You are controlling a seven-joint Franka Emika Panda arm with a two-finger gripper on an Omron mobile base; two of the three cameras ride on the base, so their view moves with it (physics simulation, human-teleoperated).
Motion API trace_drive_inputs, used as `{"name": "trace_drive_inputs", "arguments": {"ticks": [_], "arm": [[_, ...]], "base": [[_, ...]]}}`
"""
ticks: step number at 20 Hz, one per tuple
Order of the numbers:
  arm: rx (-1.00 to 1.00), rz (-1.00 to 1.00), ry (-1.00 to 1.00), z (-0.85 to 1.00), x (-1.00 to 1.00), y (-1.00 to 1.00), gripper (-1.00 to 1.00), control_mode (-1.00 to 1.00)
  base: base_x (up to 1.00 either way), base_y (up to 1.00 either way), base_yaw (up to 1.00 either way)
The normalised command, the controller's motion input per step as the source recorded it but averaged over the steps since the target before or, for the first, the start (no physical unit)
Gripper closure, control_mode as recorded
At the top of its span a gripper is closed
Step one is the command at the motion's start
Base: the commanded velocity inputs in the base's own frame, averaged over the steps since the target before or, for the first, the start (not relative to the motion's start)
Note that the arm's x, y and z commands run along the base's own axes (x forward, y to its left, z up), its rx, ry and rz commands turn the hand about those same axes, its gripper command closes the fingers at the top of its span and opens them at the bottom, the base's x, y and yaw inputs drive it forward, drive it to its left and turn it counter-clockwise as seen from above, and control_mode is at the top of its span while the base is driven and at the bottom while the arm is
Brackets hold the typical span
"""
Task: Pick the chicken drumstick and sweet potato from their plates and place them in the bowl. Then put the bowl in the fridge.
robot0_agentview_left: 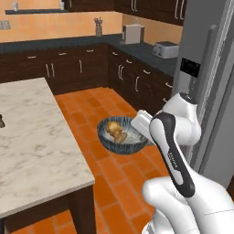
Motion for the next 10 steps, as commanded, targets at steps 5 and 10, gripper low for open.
{"name": "trace_drive_inputs", "arguments": {"ticks": [5, 10], "arm": [[0.00, 0.00, 0.00, 0.00, 0.00, 0.00, 1.00, 1.00], [0.00, 0.00, 0.00, 0.00, 0.00, 0.00, 1.00, 1.00]], "base": [[0.93, -0.11, 0.17], [0.97, -0.05, 0.15]]}}
